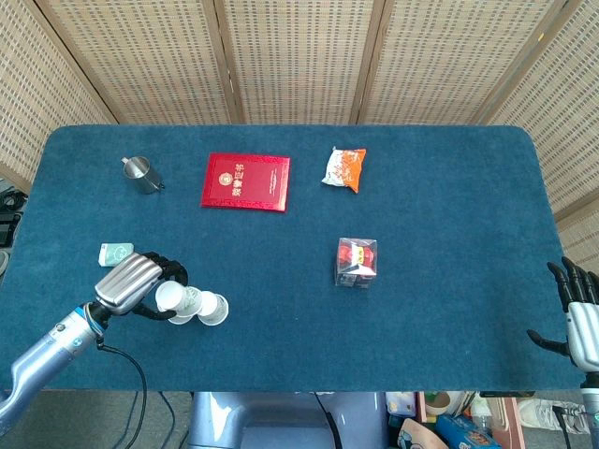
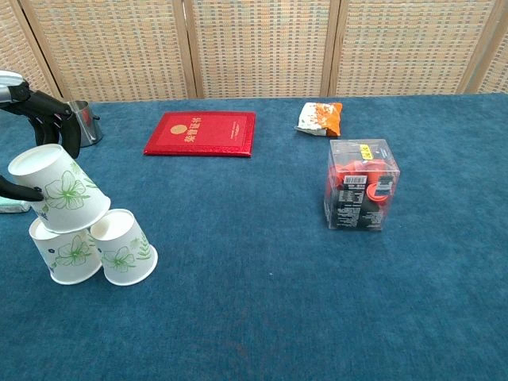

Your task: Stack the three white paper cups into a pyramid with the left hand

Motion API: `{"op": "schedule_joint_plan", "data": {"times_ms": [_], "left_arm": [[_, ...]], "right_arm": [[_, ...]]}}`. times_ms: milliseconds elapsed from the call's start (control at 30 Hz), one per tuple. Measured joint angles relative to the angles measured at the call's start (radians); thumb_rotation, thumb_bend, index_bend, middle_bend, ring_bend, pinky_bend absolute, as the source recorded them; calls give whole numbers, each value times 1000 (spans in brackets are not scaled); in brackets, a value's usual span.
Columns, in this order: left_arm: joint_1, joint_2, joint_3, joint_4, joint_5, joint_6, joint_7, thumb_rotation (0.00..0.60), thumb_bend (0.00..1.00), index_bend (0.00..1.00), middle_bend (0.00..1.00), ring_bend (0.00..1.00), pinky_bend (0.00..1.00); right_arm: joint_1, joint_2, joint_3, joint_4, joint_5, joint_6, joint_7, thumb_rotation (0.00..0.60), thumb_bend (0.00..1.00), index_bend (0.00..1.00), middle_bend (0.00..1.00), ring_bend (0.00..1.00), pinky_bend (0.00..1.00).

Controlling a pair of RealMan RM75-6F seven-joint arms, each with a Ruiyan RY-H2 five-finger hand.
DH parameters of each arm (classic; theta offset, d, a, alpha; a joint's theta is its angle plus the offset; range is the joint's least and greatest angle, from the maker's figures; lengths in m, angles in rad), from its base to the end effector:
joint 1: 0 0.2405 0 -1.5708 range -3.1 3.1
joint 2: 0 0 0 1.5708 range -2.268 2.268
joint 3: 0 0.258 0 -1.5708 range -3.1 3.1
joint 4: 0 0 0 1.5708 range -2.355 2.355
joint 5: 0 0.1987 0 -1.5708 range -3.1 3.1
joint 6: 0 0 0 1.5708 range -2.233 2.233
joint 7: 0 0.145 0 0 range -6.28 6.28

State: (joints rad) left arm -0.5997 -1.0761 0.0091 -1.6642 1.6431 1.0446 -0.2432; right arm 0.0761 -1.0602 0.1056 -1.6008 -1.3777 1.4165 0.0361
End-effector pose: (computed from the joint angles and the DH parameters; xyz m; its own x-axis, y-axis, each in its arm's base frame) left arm -0.1994 0.2848 0.1085 0.4015 0.3445 0.8486 0.8393 -0.5093 -0.1903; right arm -0.3304 -0.1889 0.1974 0.4055 -0.0084 0.9141 -0.9070 0.1207 0.4035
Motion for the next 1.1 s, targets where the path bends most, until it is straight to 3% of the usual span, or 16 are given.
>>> {"op": "schedule_joint_plan", "data": {"times_ms": [367,467,533,600,667,733,900,1100], "left_arm": [[-15,-17,-5,-1,-35,-35,47,600,187,456,489,466,407],[-17,-16,-5,-6,-43,-44,59,600,187,455,448,449,402],[-19,-12,-1,-12,-44,-54,60,600,187,408,352,374,377],[-22,-7,3,-16,-43,-61,54,600,187,225,143,195,312],[-25,0,7,-18,-37,-66,43,600,187,62,21,57,233],[-25,0,9,-18,-29,-58,34,600,185,1,0,3,162],[-18,-1,10,-11,-5,-21,16,600,180,0,0,0,21],[14,22,1,-9,12,78,-27,600,178,0,0,0,0]], "right_arm": [[-2,3,1,-1,-2,4,7,600,0,0,0,0,0],[-2,4,1,-1,-2,6,7,600,0,0,0,0,0],[-3,5,2,-1,-3,7,7,600,0,0,0,0,0],[-3,5,2,-2,-3,8,8,600,0,0,0,0,0],[-3,5,1,-3,-4,8,8,600,0,0,0,0,0],[-3,6,1,-3,-5,8,8,600,0,0,0,0,0],[-3,6,1,-4,-5,8,7,600,0,0,0,0,0],[-3,5,0,-5,-7,8,6,600,0,0,0,0,0]]}}
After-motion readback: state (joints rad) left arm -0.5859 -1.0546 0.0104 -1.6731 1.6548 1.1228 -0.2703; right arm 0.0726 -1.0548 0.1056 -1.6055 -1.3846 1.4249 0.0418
